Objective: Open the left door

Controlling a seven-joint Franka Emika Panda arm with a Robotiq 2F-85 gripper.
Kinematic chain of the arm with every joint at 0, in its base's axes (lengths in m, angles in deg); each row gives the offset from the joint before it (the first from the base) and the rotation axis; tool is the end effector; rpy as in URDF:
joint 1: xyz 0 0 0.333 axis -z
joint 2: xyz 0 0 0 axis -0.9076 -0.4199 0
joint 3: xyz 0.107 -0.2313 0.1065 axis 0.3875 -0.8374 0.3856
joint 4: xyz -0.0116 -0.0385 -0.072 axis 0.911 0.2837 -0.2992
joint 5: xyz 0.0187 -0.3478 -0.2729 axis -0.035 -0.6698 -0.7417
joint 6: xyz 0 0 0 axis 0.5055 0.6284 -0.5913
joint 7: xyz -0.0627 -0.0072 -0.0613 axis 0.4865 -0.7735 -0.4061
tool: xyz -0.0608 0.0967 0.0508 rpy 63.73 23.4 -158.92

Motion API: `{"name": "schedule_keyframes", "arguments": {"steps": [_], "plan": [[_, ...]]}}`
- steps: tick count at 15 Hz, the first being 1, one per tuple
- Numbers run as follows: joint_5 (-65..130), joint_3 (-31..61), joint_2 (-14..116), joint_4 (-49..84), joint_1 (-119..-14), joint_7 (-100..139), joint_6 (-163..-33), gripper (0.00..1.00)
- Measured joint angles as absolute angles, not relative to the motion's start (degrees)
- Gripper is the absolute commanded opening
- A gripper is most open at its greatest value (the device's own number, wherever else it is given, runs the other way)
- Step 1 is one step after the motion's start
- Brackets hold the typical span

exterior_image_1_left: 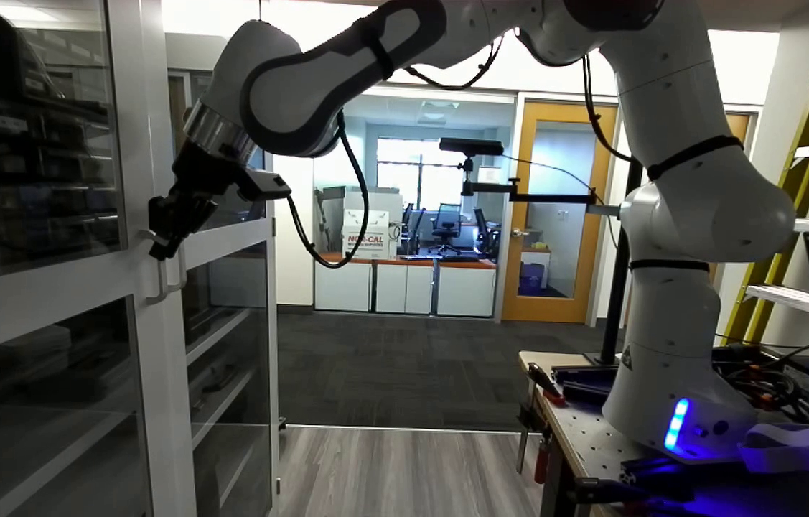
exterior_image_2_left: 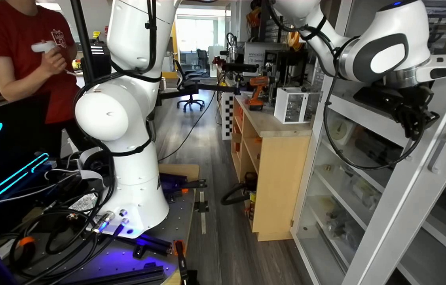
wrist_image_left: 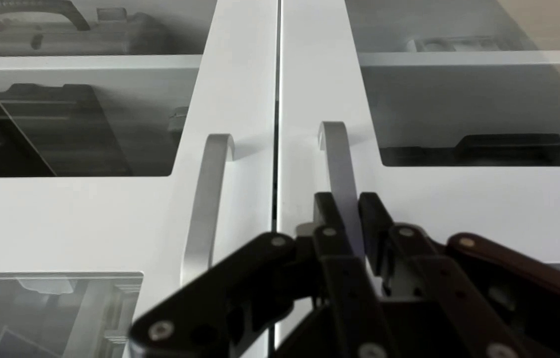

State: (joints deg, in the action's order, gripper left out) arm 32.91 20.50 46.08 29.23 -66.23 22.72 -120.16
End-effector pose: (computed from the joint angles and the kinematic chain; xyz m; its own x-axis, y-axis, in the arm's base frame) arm 0.7189 0.0333 0.3159 0.8511 0.0505 0.5225 0.0508 -0.9986 0.0138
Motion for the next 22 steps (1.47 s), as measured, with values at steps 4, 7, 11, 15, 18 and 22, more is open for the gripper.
{"name": "schedule_keyframes", "arguments": {"steps": [4,7,11,15,18,22], "plan": [[32.86,20.5,47.39,30.95,-66.26,22.78,-120.09,0.04],[32.3,20.08,49.64,33.93,-66.73,21.99,-120.04,0.04],[28.05,18.22,53.59,39.05,-68.96,15.16,-120.15,0.04],[20.4,16.52,58.12,45.07,-71.35,3.31,-120.85,0.04],[12.27,15.83,62.03,50.53,-72.56,-7.51,-122.54,0.04],[0.03,16.15,67.99,57.87,-73.53,-23.05,-123.12,0.04]]}}
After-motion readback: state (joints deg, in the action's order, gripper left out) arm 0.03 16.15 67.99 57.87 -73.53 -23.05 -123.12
